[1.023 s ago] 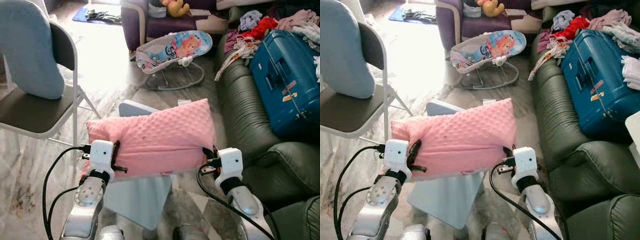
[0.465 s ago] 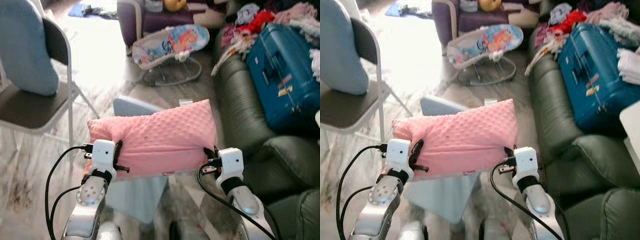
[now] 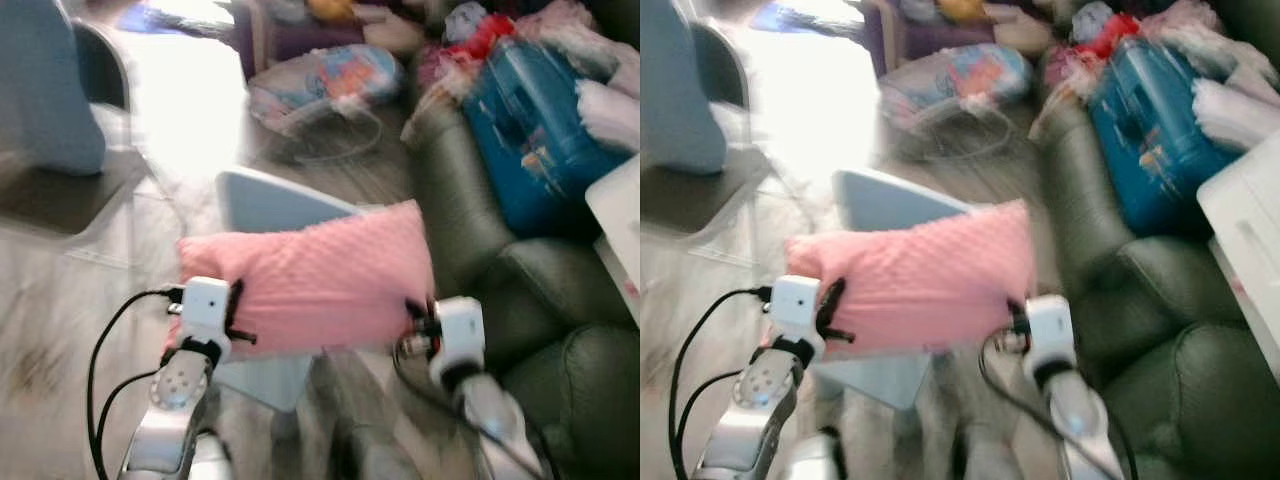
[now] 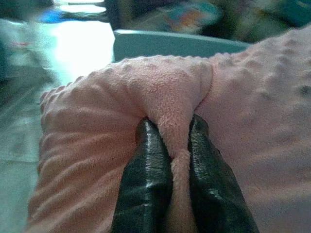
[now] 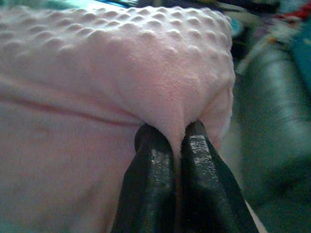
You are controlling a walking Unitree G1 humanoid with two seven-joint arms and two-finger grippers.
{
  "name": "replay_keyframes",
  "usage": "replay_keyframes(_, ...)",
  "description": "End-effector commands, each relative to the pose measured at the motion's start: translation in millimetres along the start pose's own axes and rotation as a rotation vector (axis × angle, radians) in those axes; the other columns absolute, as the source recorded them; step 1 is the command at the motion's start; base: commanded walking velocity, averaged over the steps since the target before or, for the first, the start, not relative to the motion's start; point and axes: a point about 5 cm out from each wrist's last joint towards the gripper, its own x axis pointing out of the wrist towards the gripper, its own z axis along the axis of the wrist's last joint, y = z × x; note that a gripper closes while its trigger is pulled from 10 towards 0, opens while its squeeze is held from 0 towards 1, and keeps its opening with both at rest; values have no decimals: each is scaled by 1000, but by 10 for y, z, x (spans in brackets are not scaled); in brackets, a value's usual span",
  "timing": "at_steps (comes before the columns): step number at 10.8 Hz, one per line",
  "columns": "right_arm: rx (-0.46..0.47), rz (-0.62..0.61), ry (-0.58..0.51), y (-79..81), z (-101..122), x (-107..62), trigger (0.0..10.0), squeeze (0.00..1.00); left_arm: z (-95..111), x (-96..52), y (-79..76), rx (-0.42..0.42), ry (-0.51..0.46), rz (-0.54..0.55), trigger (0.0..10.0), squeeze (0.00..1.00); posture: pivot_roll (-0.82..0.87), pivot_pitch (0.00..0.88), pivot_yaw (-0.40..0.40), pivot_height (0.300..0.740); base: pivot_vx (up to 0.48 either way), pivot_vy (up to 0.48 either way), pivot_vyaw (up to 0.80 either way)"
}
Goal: Move the pillow to the sofa
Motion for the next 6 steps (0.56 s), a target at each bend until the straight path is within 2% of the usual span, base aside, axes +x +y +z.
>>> replay_keyframes(1, 4, -11, 0, -21, 6, 5, 10000, 0, -31, -31, 2, 0, 15, -6, 10000, 0, -37, 93, -42, 740, -292, 0, 0)
replay_keyframes(5, 2, -10, 3, -22, -6, 20, 10000, 0, -25, -20, -2, -4, 15, -9, 10000, 0, -38, 90, -45, 740, -289, 0, 0)
replay_keyframes(6, -3, -13, 4, -36, -5, 25, 10000, 0, -7, -3, -7, 8, 8, -15, 10000, 0, -35, 88, -56, 740, 0, 0, 0)
